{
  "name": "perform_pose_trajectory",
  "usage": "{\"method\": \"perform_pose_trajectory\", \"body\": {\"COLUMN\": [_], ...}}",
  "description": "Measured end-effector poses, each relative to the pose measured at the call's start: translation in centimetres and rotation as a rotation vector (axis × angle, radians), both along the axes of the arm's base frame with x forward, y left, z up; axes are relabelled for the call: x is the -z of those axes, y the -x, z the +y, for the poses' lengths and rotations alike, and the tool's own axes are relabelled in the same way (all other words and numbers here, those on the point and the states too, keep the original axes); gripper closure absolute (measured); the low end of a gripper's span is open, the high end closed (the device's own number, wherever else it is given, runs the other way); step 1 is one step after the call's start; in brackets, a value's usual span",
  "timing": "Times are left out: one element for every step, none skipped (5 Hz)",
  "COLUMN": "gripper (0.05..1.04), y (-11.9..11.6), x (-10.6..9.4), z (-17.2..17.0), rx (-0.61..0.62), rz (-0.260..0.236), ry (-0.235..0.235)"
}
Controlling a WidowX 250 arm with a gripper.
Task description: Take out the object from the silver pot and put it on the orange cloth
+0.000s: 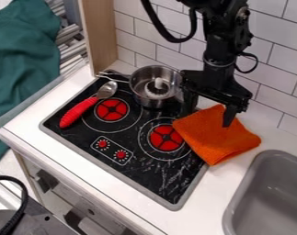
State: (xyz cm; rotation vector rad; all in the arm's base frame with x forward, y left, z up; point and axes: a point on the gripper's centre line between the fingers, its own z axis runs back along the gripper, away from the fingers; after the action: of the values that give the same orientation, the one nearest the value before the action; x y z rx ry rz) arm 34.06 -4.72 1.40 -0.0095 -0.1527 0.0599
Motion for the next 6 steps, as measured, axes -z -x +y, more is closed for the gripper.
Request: {"method": "perform_pose_trajectory", "body": {"gripper": [0.085, 0.085, 0.085, 0.085, 0.085, 0.085], "y": [0.5, -0.5, -1.5, -2.7, -3.4, -3.2], "x": [1.4, 0.8, 0.3, -0.7, -1.4, -1.0], "z": [0.0, 0.9, 2.3, 5.6, 8.7, 11.1], "rx": [0.003, -0.009, -0.031, -0.078, -0.125, -0.171], "rz": [0.041, 0.016, 0.012, -0.003, -0.031, -0.018], "ry": [-0.007, -0.009, -0.03, -0.058, -0.071, -0.067]}}
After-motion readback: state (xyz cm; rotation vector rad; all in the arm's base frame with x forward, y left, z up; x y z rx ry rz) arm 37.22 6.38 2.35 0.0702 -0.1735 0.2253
